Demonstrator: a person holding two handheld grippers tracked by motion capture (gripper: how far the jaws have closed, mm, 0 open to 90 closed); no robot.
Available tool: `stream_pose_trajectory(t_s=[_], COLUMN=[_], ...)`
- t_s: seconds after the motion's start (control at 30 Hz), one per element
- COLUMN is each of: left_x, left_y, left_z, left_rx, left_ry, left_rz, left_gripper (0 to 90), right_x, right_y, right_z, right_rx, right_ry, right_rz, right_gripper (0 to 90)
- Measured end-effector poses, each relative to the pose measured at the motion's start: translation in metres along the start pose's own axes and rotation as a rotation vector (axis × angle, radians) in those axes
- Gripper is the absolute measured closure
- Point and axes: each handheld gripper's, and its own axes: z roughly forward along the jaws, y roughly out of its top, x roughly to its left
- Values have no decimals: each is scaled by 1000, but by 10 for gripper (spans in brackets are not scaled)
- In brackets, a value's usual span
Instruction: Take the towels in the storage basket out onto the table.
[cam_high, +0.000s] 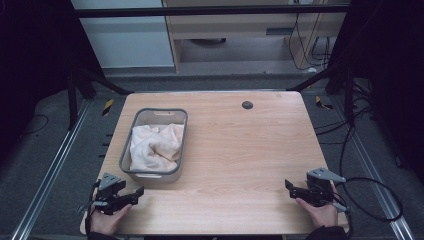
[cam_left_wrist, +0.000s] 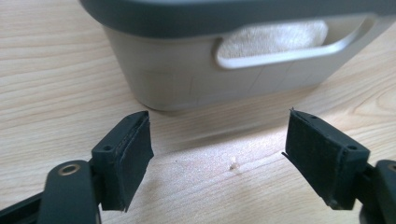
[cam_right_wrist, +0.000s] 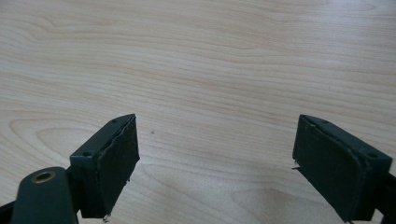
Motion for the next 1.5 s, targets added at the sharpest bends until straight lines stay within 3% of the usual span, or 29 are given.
stream_pose_trajectory(t_s=[0.1,0.4,0.6,0.8,1.03,1.5], left_x=[0,-3,-1,-1,-3,2], left_y=[1,10,19,24,35,71], left_z=[-5,-18,-26,-29,-33,-43], left_rx=[-22,-74,-112,-119,-126,-135], left_ry=[-6,-3,-1,-19,-33,-47], left_rz=[-19,-17,-8,-7,14,58], left_gripper=[252,260,261,259,252,234], right_x=[-1,1,7,10,11,11], right_y=[-1,-2,-1,0,0,-2], right_z=[-2,-7,-8,-10,-7,-7], right_rx=[-13,-35,-42,-53,-45,-32], right_ry=[-7,10,-5,14,2,-3], right_rz=[-2,11,-28,-17,-41,-50], right_gripper=[147,147,147,147,137,130])
